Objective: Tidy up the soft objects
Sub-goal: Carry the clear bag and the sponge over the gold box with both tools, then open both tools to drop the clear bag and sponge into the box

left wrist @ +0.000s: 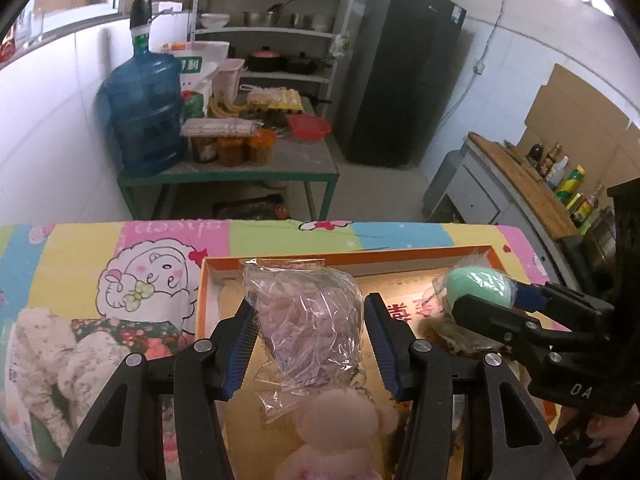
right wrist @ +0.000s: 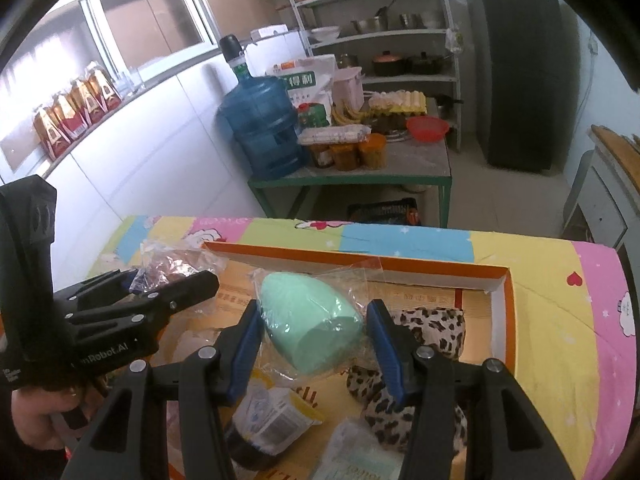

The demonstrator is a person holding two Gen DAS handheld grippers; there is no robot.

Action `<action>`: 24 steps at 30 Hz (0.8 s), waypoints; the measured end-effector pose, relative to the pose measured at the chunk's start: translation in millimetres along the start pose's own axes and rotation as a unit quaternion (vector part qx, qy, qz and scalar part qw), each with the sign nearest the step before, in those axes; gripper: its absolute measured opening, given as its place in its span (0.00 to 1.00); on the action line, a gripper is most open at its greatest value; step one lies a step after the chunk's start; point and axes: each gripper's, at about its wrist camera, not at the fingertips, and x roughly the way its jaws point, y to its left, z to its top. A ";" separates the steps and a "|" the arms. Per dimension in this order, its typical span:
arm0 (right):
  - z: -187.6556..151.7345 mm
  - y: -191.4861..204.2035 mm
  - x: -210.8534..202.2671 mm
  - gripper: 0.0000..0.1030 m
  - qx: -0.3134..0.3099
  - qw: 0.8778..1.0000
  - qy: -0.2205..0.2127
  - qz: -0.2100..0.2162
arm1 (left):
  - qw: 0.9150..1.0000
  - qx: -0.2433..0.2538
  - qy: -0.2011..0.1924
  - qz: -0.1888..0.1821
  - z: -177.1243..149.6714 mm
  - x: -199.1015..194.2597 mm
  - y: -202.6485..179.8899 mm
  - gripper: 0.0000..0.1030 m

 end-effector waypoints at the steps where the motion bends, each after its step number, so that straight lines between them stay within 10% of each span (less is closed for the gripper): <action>1: 0.5 -0.3 2.2 0.52 -0.001 1.000 0.004 -0.001 | 1.000 -0.004 0.003 0.001 -0.1 3.4 1.3 0.53; 24: -11.5 -5.3 36.4 0.57 0.002 0.998 0.049 -0.034 | 0.998 -0.020 0.057 -0.016 -9.8 43.0 4.9 0.63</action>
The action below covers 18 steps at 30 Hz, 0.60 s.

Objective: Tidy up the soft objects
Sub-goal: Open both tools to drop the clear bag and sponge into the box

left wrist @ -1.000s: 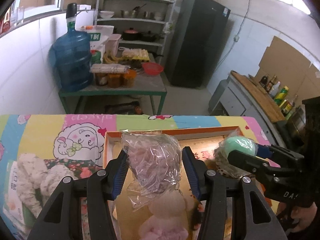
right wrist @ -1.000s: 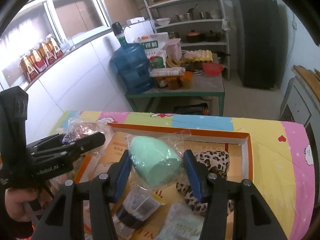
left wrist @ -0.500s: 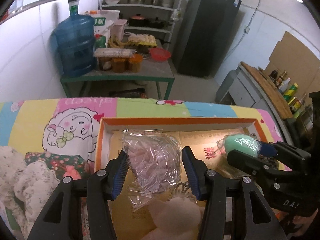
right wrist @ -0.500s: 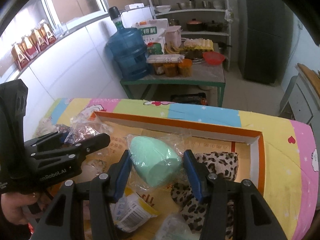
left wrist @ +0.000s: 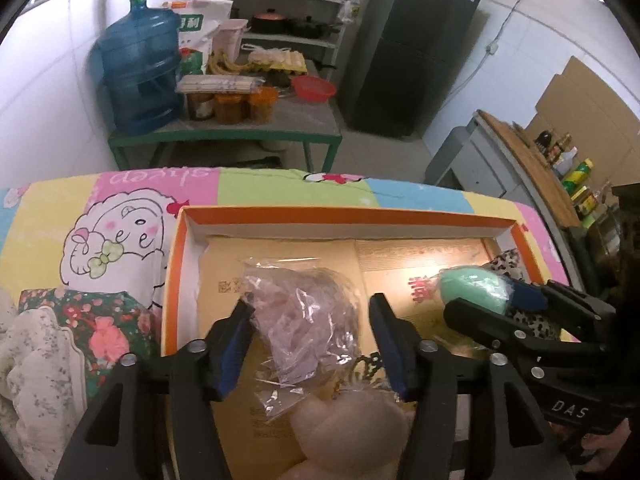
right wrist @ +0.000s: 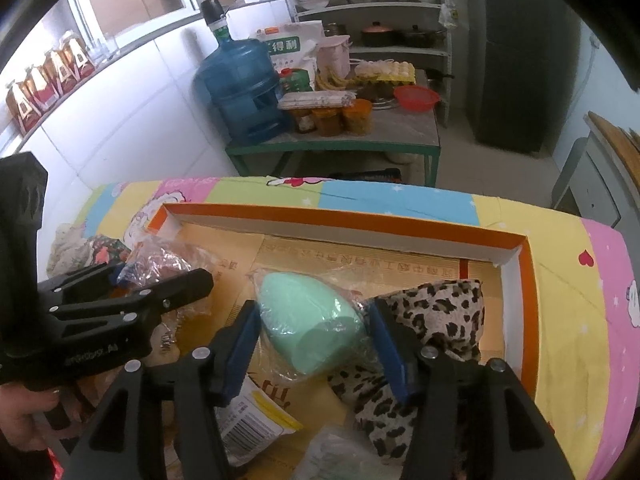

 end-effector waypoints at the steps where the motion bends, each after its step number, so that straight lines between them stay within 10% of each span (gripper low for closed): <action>1: -0.6 -0.2 -1.9 0.59 0.003 1.000 -0.003 0.003 | 1.000 0.001 -0.004 -0.006 0.2 -1.8 -1.2 0.65; 18: -7.4 -5.1 -43.6 0.67 0.018 0.999 -0.039 -0.005 | 0.999 0.006 -0.039 -0.034 3.6 -30.2 -5.2 0.73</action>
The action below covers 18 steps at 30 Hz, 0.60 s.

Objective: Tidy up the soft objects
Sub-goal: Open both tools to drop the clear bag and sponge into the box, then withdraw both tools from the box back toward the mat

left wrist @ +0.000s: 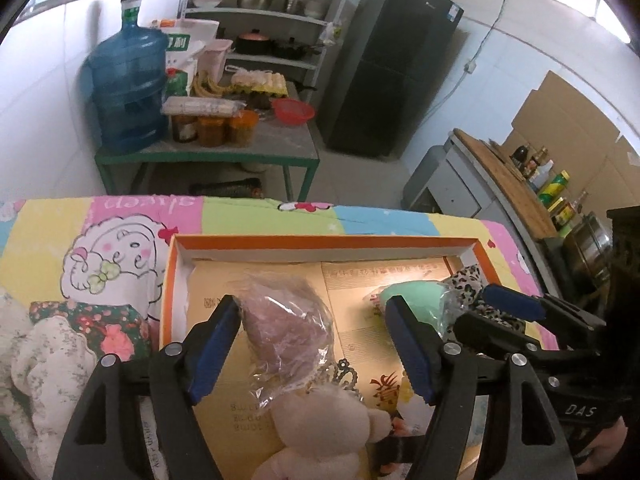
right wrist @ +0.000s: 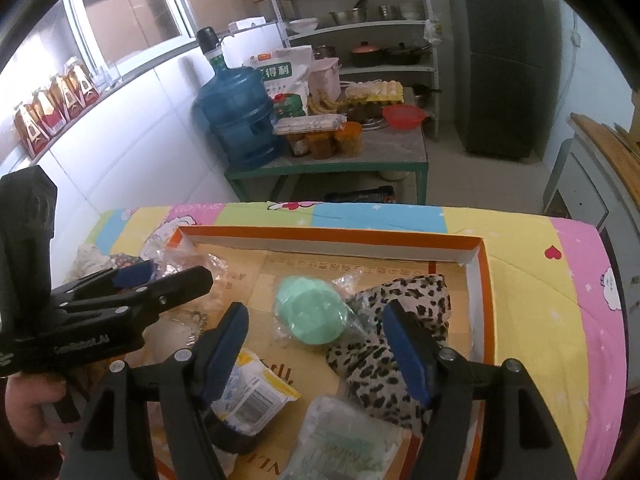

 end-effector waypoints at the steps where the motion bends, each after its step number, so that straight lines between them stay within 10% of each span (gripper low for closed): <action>1: -0.1 0.1 -2.6 0.67 0.001 1.000 -0.002 -0.001 | 1.000 0.003 -0.006 0.001 0.6 -3.3 -1.0 0.73; 18: -11.0 12.7 -48.6 0.68 0.022 0.999 -0.038 -0.012 | 0.998 0.029 -0.050 -0.024 0.0 -53.5 -6.1 0.74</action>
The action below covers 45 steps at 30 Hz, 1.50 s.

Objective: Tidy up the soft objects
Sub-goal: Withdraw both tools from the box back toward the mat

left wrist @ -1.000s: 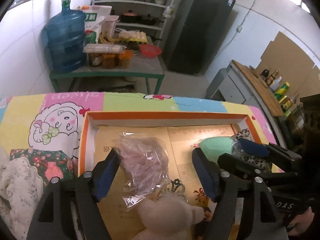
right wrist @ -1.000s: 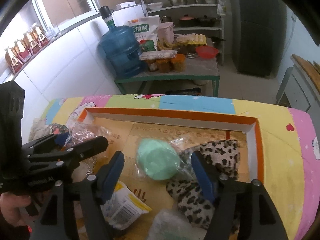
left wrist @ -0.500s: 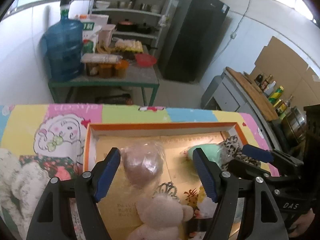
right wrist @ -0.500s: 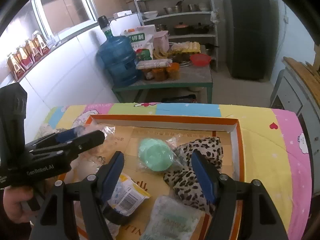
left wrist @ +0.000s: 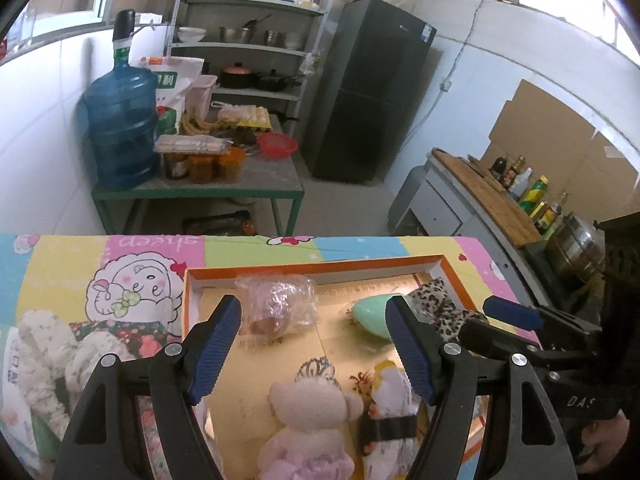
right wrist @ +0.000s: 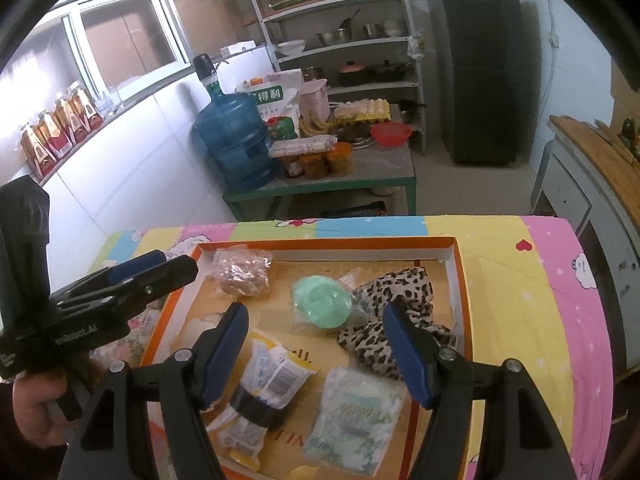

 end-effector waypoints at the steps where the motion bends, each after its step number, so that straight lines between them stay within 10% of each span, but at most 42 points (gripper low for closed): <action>1: -0.9 3.1 -2.8 0.68 -0.002 1.000 -0.003 -0.002 | 1.000 0.001 -0.002 -0.002 -0.9 -5.0 0.6 0.74; 20: -20.9 76.3 -47.0 0.67 -0.009 0.999 -0.035 -0.032 | 0.999 0.015 -0.034 0.014 -24.8 -100.0 36.6 0.74; 45: -65.6 208.3 -71.2 0.68 -0.035 0.998 -0.042 -0.030 | 0.995 -0.021 -0.076 0.062 -73.2 -233.9 193.3 0.74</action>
